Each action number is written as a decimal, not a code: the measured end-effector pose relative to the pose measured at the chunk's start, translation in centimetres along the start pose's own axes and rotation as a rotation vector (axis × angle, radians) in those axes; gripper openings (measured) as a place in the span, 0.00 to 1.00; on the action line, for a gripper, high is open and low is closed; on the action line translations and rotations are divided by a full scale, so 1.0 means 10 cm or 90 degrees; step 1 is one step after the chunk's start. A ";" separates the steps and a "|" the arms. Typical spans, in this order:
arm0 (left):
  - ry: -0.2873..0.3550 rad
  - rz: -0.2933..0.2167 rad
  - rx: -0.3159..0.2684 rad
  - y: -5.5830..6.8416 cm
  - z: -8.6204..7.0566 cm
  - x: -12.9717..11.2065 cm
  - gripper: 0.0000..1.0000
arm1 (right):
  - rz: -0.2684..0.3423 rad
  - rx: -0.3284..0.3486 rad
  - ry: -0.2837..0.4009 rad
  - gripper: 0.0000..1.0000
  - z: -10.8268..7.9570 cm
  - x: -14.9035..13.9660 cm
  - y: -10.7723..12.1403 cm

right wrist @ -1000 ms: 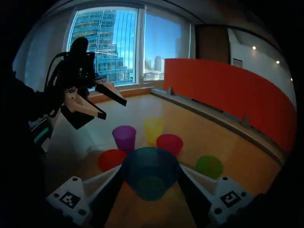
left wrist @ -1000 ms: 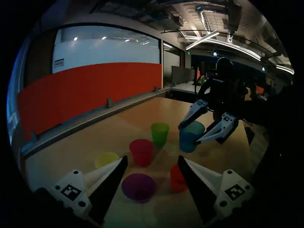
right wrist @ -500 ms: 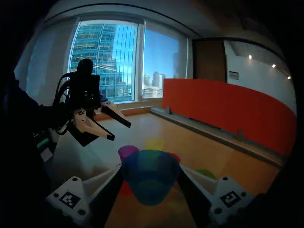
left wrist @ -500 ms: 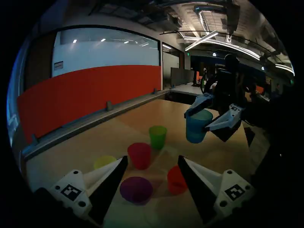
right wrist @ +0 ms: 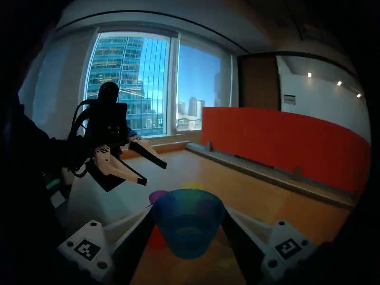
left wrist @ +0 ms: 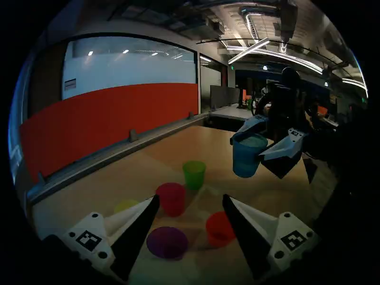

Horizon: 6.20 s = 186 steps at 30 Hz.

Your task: Pour water

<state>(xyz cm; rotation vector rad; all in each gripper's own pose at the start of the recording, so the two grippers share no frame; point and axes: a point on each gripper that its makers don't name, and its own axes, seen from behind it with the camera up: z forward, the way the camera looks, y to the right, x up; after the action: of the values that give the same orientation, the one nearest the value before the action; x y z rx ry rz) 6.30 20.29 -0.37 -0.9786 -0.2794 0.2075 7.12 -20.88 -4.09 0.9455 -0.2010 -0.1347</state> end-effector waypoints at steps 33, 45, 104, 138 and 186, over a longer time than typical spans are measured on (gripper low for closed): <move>-0.057 0.046 -0.043 0.12 0.63 0.05 0.98 | 0.006 -0.240 0.024 0.92 -0.56 0.32 0.91; -0.105 0.067 -0.057 0.08 0.86 -0.01 0.99 | 0.009 -0.282 0.032 0.92 -0.72 0.41 1.07; -0.351 0.036 -0.078 0.16 2.44 -0.36 0.99 | 0.029 -0.309 0.023 0.92 -0.96 0.21 1.39; -0.330 0.015 -0.068 0.22 2.61 -0.25 0.90 | 0.034 -0.311 0.028 0.92 -1.03 0.21 1.40; 0.113 -0.022 -0.048 -0.16 1.69 1.56 0.91 | 0.018 -0.298 0.044 0.92 -0.90 0.49 1.22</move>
<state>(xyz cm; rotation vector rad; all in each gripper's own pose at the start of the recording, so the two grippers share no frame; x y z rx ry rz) 15.63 37.40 12.03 -1.0590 -0.1426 0.0780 14.31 -7.74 1.27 0.4804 -0.1108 -0.1166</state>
